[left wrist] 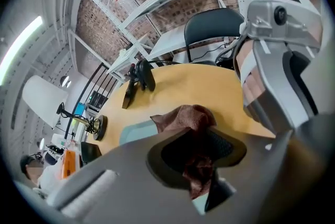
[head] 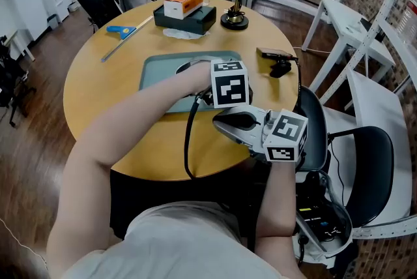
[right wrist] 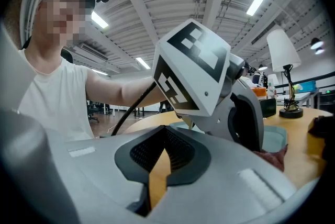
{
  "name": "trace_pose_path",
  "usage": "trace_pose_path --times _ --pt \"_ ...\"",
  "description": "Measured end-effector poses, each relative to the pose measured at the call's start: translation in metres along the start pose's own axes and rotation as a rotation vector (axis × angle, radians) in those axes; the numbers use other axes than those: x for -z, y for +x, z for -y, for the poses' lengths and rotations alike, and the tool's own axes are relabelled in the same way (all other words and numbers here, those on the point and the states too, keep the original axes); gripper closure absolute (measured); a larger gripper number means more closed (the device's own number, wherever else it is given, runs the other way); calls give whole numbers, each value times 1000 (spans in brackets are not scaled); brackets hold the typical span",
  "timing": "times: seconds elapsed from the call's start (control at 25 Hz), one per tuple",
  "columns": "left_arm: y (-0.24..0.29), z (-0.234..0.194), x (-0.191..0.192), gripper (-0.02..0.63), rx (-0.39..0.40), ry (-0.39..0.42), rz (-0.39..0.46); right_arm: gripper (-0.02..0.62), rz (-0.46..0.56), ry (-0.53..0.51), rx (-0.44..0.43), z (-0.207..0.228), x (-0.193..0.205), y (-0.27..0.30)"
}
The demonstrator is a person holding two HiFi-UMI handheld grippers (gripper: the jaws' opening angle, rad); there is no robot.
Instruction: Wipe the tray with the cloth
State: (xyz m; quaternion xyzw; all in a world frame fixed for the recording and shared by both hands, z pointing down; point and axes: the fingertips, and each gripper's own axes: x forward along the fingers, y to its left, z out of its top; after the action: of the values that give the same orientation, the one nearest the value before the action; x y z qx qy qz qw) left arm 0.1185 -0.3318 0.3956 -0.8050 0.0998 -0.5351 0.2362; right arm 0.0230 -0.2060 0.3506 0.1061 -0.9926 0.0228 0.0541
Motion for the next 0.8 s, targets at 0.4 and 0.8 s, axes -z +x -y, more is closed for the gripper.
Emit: trace_pose_path --times 0.4,0.8 --pt "-25 4 59 517 -40 -56 -54 594 2 0 -2 1 0 -1" --pt "-72 19 141 517 -165 -118 -100 594 6 3 -3 2 -2 -1"
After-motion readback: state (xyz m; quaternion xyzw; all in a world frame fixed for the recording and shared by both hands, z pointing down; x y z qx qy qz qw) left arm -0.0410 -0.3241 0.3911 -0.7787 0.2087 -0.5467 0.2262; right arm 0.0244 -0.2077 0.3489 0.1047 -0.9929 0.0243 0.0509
